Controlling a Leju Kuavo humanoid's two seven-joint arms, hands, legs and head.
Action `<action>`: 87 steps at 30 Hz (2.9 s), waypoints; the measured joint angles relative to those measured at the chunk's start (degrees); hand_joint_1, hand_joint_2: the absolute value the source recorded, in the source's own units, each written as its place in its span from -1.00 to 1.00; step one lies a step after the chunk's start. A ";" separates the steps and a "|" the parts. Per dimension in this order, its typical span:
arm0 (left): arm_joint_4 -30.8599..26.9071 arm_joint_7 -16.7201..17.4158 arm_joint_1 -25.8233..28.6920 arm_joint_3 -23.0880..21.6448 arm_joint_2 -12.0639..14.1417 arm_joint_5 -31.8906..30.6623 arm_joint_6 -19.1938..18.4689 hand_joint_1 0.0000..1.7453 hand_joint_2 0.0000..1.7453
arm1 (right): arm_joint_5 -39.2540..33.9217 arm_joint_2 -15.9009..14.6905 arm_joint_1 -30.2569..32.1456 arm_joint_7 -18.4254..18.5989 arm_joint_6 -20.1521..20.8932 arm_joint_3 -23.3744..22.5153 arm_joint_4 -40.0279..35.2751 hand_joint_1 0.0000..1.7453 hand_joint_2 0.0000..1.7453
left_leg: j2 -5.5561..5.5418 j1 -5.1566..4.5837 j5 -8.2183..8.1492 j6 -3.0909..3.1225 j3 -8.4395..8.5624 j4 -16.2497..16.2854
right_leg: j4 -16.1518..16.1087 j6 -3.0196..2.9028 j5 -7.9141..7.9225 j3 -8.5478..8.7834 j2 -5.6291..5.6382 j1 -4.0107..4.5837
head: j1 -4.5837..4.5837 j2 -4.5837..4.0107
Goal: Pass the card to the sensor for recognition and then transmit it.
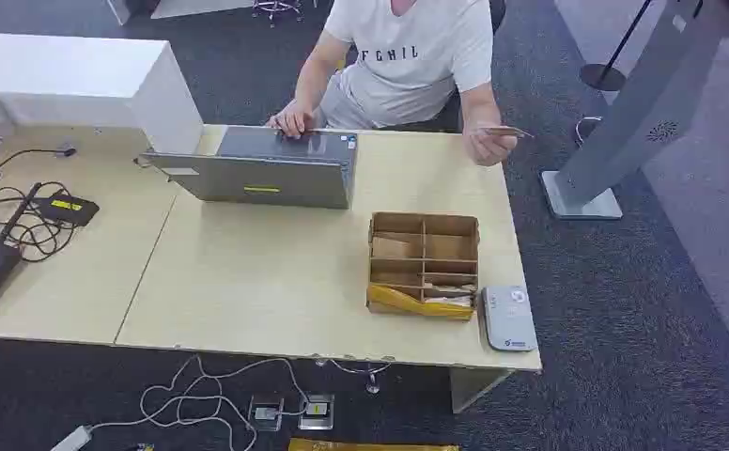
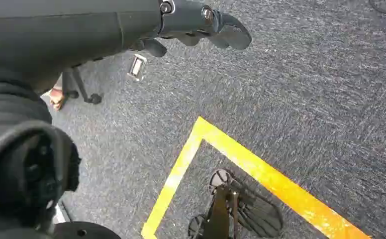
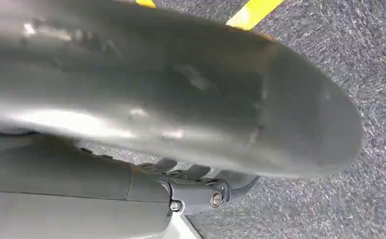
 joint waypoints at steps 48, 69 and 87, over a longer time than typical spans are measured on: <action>0.07 -0.83 0.04 0.00 1.07 -0.24 -4.50 -1.00 -1.00 | -3.30 -58.29 -51.95 -6.86 16.74 -2.28 -5.16 -1.00 -1.00 | -0.07 -0.73 0.18 0.48 -0.28 0.06 | 0.08 0.48 0.30 -0.08 -0.13 -0.72 | 0.04 0.00; 0.07 -2.67 -0.10 -0.02 1.70 -1.27 -6.27 -1.00 -1.00 | -7.91 -48.74 -82.83 -12.42 27.87 27.06 -8.74 -1.00 1.00 | -0.34 -0.69 0.35 0.56 -0.27 0.08 | 0.09 0.49 0.31 -0.13 -0.39 -0.66 | -0.04 0.00; 0.09 -2.84 -0.05 -0.04 1.86 -1.27 -6.23 -1.00 -1.00 | -10.67 -46.64 -84.37 -12.57 28.76 37.37 -10.58 -1.00 1.00 | -0.28 -0.67 0.35 0.56 -0.25 0.08 | 0.09 0.50 0.32 -0.14 -0.34 -0.65 | -0.04 0.00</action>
